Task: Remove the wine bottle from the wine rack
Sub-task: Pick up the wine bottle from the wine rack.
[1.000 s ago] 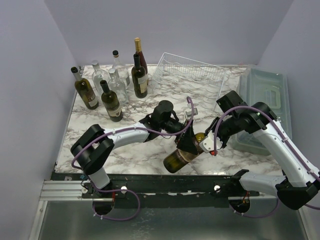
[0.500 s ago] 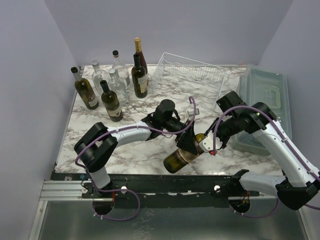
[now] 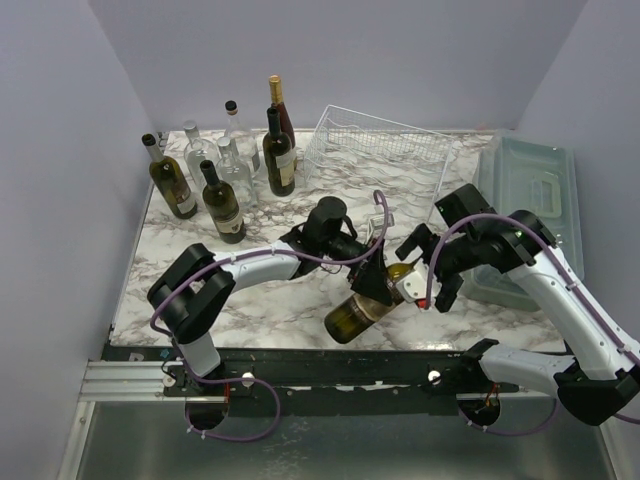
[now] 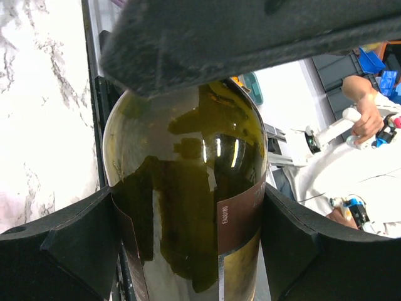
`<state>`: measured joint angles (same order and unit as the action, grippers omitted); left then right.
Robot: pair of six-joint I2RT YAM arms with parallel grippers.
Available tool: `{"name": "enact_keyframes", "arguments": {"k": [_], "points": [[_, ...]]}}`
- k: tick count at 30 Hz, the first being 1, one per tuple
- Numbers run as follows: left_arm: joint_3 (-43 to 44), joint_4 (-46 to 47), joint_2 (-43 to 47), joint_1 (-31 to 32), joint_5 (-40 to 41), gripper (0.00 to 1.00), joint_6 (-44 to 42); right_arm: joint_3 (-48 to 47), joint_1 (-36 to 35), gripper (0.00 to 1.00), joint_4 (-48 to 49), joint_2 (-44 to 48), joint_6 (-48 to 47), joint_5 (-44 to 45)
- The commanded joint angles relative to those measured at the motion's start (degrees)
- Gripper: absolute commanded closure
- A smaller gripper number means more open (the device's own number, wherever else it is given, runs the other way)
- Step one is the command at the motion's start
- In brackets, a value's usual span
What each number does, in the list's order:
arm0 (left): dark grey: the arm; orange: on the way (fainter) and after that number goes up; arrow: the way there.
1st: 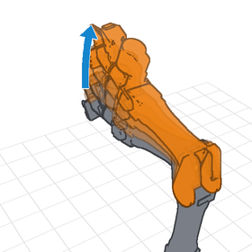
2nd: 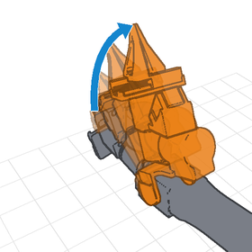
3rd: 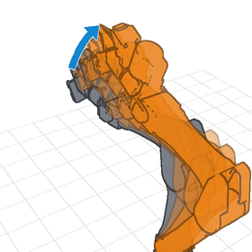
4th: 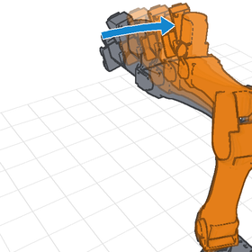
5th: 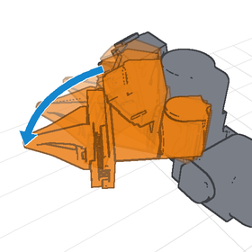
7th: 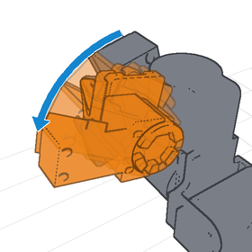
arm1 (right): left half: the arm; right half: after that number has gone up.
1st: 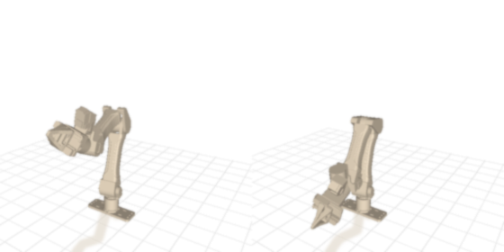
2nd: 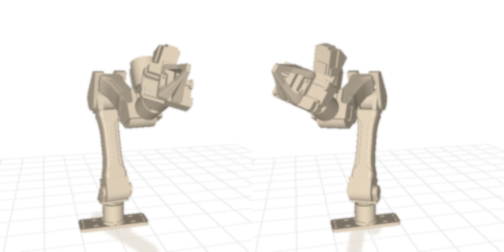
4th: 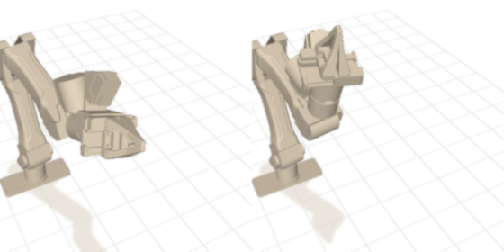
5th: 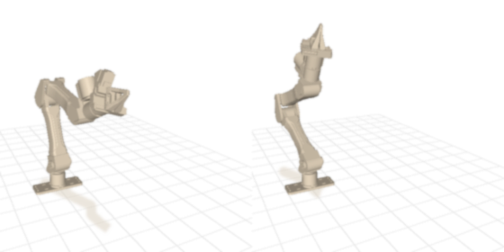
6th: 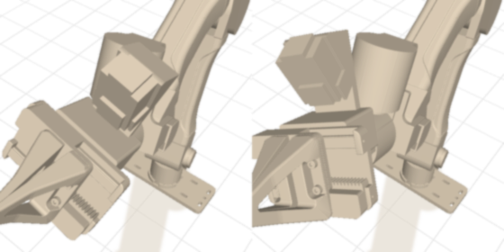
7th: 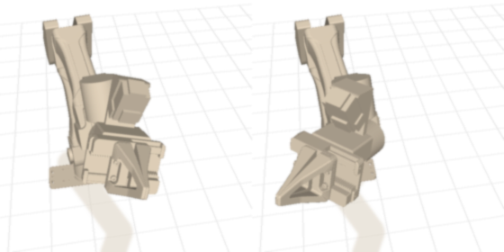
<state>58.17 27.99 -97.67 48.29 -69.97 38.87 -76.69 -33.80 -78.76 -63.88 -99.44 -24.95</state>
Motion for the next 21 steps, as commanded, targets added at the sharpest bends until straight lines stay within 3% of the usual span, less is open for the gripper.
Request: {"name": "enact_keyframes", "arguments": {"k": [1,12,21], "points": [[-1.40,2.07,1.18,-1.04,0.40,1.00,-0.20,-1.54,-0.28,0.01,0.27,0.42,2.99,-3.49],[-8.50,2.00,7.80,-2.59,7.66,1.00,-2.62,-9.97,-0.30,0.01,-1.89,0.97,21.65,-17.26],[-18.64,1.98,20.37,-2.61,20.58,1.00,-5.61,-6.28,4.28,0.01,16.16,6.45,55.21,-24.73]]}}
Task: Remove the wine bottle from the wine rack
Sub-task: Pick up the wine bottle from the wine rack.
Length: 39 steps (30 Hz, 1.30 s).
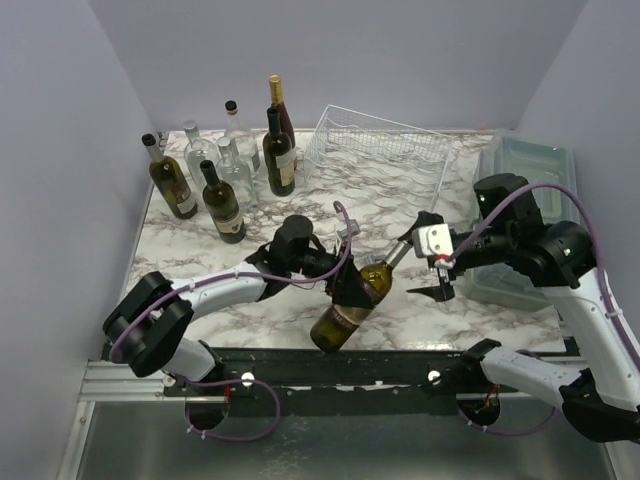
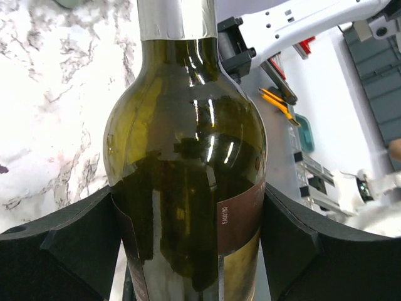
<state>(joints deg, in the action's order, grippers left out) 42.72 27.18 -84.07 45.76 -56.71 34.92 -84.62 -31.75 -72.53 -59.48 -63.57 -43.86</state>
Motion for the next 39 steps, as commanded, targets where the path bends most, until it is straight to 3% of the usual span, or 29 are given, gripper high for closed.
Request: {"name": "enact_keyframes", "arguments": {"k": [1,6,9,13,19,27,39], "points": [[-4.44,2.79,8.49,-0.05,9.28,1.00,-2.03,2.21,2.83,0.01,12.73,2.30,23.91,-6.50],[-9.76,2.79,16.22,0.35,18.78,1.00,-3.65,7.24,7.27,0.01,29.29,3.62,48.80,-8.69],[-12.15,2.79,20.48,0.94,23.33,1.00,-4.66,11.28,9.60,0.01,38.82,3.91,65.19,-5.31],[-15.12,2.79,25.82,2.58,30.80,1.00,-5.96,17.16,10.61,0.01,48.07,3.93,79.53,0.54],[-17.50,2.79,30.85,8.39,43.54,1.00,-9.31,22.00,10.66,0.02,55.49,2.95,83.56,-7.63],[-16.57,2.88,31.38,16.60,58.50,1.00,-13.91,26.72,10.66,0.04,65.69,-0.99,93.85,-11.58],[-14.09,3.64,27.68,20.27,64.86,1.00,-15.40,29.29,8.74,0.20,68.74,-3.73,93.66,-14.08]]}}
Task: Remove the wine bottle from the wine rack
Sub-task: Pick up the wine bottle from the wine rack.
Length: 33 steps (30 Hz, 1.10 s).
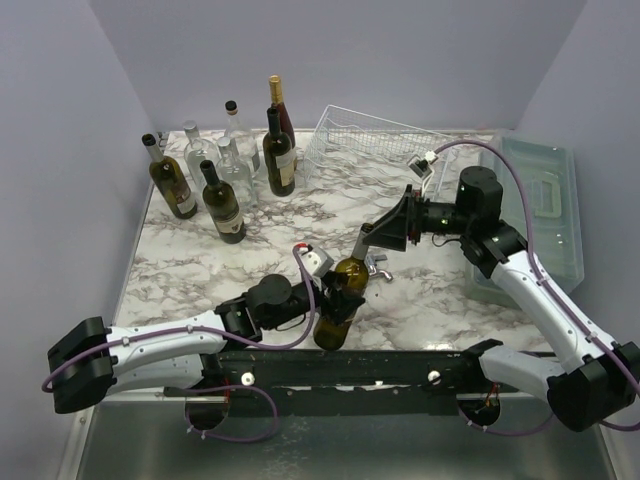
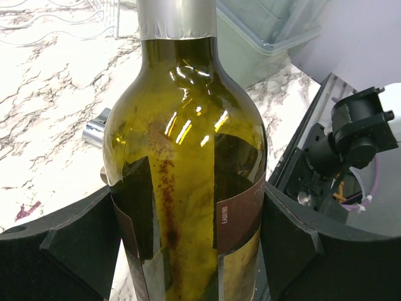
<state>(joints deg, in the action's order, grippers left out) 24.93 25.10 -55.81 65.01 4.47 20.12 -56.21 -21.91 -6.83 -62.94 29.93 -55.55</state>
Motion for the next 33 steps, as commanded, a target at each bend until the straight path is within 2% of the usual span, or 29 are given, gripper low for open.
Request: {"name": "enact_keyframes", "arguments": {"k": [1,9,14,18,22,23,26,27,28,29,33], "points": [[3.84,5.88,-0.91,1.24,3.85,1.00,-0.46,0.82,-1.49,0.21,3.05,-0.46,-0.04,-2.48],[4.34,7.32,-2.01,2.23,4.80,1.00,-0.52,0.58,-2.62,0.38,3.00,-1.96,-0.26,-1.95],[4.28,7.96,-2.54,2.75,4.76,1.00,-0.26,1.49,-2.75,0.41,5.08,-2.19,1.51,-2.08],[4.15,8.46,-2.70,3.01,4.87,1.00,-0.10,1.88,-2.78,0.51,6.11,-2.47,1.99,-1.98],[3.86,8.89,-2.59,3.10,4.93,1.00,-0.01,2.00,-2.76,0.65,6.30,-2.61,1.53,-1.97],[3.76,8.91,-2.71,3.10,4.80,1.00,0.01,2.04,-2.76,0.70,6.30,-2.61,1.11,-1.96],[3.51,9.22,-2.81,3.10,4.45,1.00,0.16,1.83,-2.77,0.94,6.02,-2.55,-0.19,-1.96],[3.39,9.39,-2.89,3.10,4.33,1.00,0.40,1.61,-2.79,1.00,5.44,-2.40,-1.05,-1.70],[3.21,9.52,-2.97,3.05,4.28,1.00,0.56,1.36,-2.74,1.00,4.97,-2.27,-1.74,-1.39],[3.12,9.61,-3.05,3.10,4.20,0.95,0.89,1.19,-2.72,1.00,4.38,-2.06,-2.55,-1.12],[2.51,9.70,-3.75,2.97,3.08,0.46,2.99,0.22,-2.78,1.00,3.06,-1.63,-4.60,-0.69]]}}
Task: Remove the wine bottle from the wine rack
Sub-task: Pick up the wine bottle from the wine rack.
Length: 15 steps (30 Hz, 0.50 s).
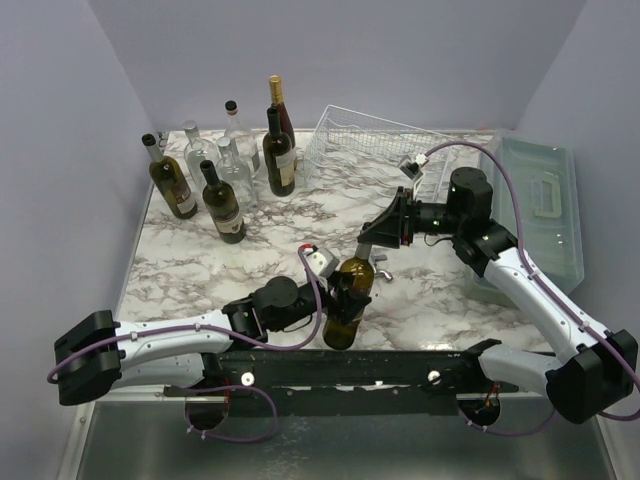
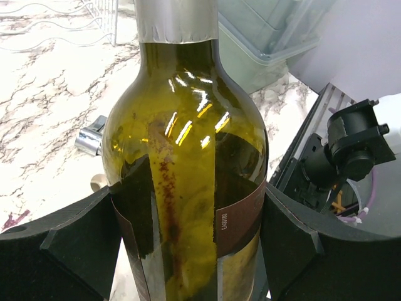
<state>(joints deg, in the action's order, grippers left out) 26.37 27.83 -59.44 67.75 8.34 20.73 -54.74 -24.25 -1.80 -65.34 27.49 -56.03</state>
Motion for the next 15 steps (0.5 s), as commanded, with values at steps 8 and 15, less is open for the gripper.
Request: {"name": "enact_keyframes", "arguments": {"k": [8,15], "points": [[-0.39,7.24,0.84,-0.89,-2.71,0.09,6.64,-0.27,-0.41,1.00,-1.54,1.87,-3.14,-0.31],[0.88,7.32,2.31,-4.64,-6.18,0.07,9.42,0.23,-0.38,1.00,-1.45,2.76,-3.74,-0.48]]}}
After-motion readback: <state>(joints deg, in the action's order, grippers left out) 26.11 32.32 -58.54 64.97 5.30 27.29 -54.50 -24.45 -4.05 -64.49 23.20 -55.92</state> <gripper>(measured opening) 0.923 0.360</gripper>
